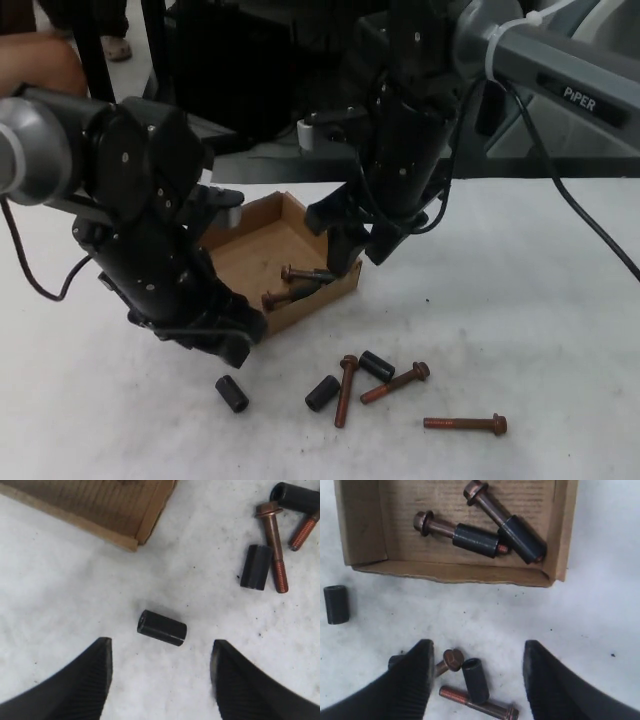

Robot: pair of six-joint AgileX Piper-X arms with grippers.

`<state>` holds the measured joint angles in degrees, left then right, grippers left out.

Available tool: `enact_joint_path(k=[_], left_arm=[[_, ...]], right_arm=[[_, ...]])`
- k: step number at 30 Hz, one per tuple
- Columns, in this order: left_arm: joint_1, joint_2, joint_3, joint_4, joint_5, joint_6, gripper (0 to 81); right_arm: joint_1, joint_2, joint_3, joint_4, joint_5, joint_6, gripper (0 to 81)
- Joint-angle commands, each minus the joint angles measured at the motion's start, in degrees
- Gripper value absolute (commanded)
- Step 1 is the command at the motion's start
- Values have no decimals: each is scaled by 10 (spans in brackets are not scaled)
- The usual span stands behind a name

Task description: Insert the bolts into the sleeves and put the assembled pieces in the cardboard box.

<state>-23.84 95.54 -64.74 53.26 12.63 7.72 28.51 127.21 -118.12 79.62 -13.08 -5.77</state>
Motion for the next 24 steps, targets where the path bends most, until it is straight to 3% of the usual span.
enact_joint_path(k=[1,10,24], left_arm=[[-14,-10,-2,31,-21,-4,549],[-27,-10,-2,102,-57,-42,549],[-27,-10,-1,96,-74,-74,549]], right_arm=[[7,-5,-4,3,3,-7,510],[29,-5,-1,40,3,-7,510],[61,-5,46,90,29,13,510]])
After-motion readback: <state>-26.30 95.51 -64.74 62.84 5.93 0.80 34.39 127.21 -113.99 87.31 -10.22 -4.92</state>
